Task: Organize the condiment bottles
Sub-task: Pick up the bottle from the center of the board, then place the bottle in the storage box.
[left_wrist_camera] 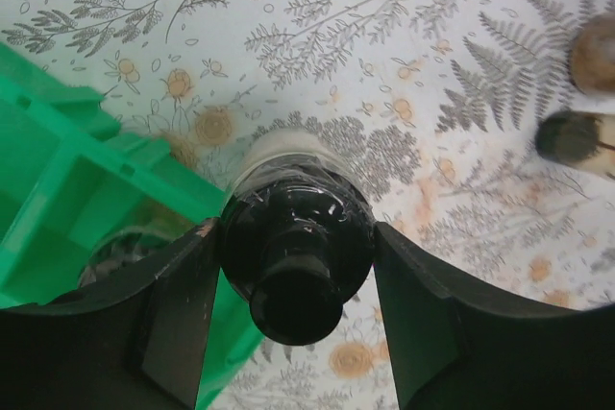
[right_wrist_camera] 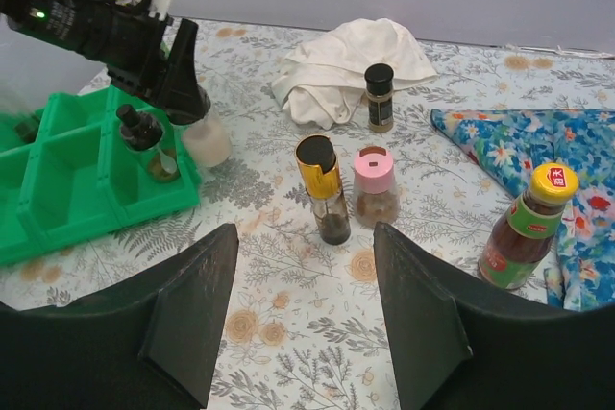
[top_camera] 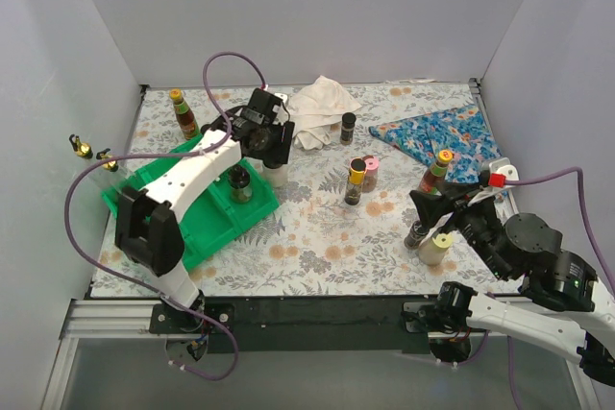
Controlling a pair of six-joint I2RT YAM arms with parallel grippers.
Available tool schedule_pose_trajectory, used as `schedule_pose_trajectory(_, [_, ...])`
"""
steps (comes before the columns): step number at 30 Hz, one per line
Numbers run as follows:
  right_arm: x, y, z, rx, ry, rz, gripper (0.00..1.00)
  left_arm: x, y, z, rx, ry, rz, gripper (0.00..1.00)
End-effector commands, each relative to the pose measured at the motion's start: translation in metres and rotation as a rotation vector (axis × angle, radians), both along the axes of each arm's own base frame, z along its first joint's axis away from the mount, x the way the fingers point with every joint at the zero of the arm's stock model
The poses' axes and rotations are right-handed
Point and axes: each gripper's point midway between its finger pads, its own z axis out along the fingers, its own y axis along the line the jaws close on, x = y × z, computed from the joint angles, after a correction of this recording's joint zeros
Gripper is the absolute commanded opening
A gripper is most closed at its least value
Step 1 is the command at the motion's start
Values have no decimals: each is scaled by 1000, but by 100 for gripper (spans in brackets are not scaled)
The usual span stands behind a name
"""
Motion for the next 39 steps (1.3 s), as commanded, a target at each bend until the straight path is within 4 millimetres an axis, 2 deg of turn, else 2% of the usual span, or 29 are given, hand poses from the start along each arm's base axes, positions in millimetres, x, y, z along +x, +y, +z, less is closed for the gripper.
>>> schedule_pose_trajectory(1, [-5,-4,26,115,-26,11,67,-32,6,81,-94,-126,-36,0])
schedule_pose_trajectory(2, [-5,-3,26,116,-24,15,67,-40,8,95,-119,-155,-44,0])
schedule_pose_trajectory(5, [-6,0,26,124,-16,24,66,-55,11,99,-140,-155,-70,0])
schedule_pose_trajectory(6, [-7,1,26,124,-16,33,66,-61,15,108,-154,-180,-68,0])
schedule_pose_trajectory(7, [-7,2,26,126,-14,38,66,-65,19,98,-141,-169,-63,0])
schedule_pose_trajectory(9, [-8,4,26,129,-6,48,66,-73,25,98,-143,-184,-53,0])
schedule_pose_trajectory(11, [-9,4,27,137,-3,51,66,-80,32,86,-122,-168,-44,0])
schedule_pose_trajectory(14, [-10,3,28,143,0,55,66,-85,40,80,-109,-178,-30,0])
schedule_pose_trajectory(15, [-11,4,27,143,2,57,66,-88,44,70,-92,-168,-19,0])
schedule_pose_trajectory(17, [-11,4,28,143,2,60,66,-87,48,72,-93,-204,-5,0])
schedule_pose_trajectory(21, [-11,7,30,139,5,66,66,-83,64,59,-45,-255,52,0])
schedule_pose_trajectory(34, [-10,8,27,132,9,63,66,-75,69,26,-22,-269,104,0])
schedule_pose_trajectory(39, [-9,7,25,128,9,56,66,-79,70,12,-21,-240,113,0])
